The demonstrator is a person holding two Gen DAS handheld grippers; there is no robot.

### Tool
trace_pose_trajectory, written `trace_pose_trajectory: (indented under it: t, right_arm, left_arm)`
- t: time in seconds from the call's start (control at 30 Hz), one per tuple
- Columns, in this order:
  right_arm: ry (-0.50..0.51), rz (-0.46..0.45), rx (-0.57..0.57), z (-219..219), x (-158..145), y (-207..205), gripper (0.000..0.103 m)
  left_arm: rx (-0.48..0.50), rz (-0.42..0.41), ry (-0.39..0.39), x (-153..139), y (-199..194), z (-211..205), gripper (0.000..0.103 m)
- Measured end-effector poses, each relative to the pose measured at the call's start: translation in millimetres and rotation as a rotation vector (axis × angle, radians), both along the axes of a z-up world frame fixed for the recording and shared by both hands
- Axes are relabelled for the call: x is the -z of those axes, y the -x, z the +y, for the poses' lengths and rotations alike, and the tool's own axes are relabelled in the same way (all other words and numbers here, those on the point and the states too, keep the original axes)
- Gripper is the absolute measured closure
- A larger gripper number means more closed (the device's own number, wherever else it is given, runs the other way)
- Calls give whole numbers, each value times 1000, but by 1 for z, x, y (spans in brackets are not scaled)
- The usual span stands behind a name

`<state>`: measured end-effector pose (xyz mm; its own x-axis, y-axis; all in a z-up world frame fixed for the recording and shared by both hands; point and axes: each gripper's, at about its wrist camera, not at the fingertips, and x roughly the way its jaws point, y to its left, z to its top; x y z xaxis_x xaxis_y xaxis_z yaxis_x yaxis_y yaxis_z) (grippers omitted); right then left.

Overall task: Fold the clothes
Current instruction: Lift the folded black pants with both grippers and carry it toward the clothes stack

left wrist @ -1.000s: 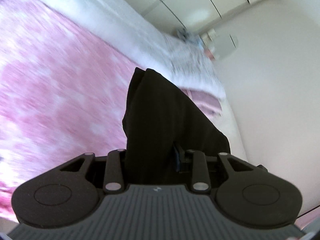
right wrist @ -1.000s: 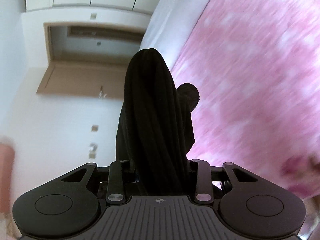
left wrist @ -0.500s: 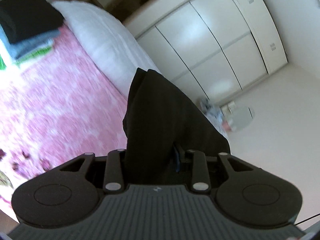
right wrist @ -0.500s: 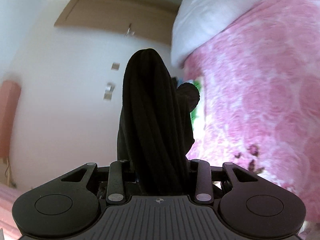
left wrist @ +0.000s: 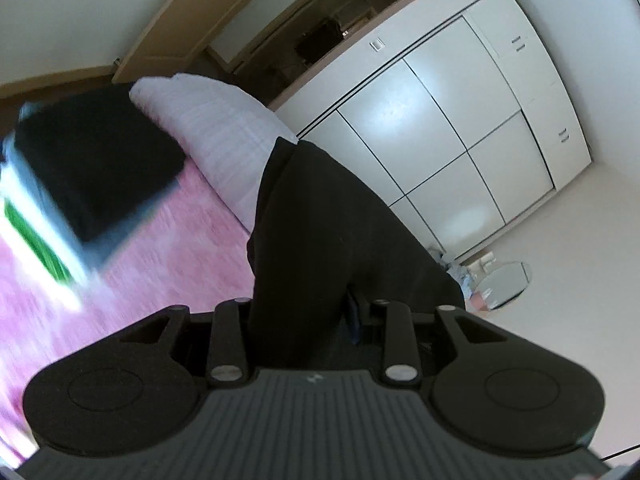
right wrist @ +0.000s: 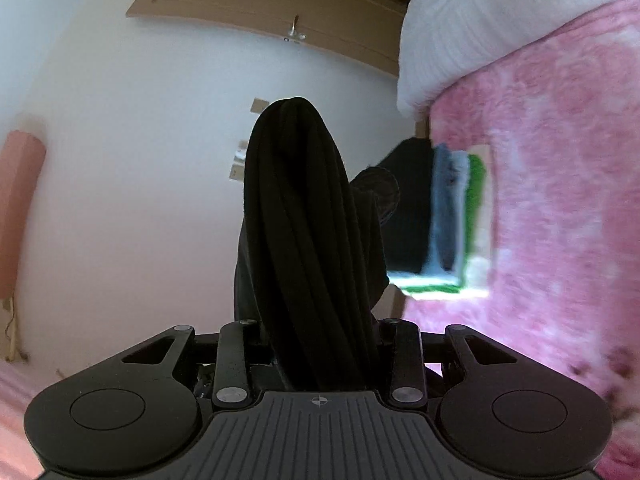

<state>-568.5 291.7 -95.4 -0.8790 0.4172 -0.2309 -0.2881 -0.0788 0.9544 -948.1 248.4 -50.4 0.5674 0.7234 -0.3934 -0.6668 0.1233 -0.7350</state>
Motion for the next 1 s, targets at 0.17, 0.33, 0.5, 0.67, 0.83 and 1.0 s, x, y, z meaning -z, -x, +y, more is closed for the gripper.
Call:
trace_pose_trajectory:
  t: [0.17,0.33,0.5,0.67,0.83,1.0]
  right_arm:
    - [23,63,87,58,14,88,68]
    - [-38,83,176,121,4,151,68]
    - [-47,96,232,176,17,192,68]
    - [10,72,269,212,58,219,68]
    - [66,42,279,241,99,235,68]
    - [119,28,284,259,133,243,67]
  left_arm:
    - [74,31,-32,-13,69,85,75]
    - [149,61,-64,-26,138,169,75]
    - [195,73,-52,-10,177,237,75]
    - [213,70,3,37,199,283,75]
    - [220,65,62,78,207,306,75]
    - [230,72,120,113,210,321,75]
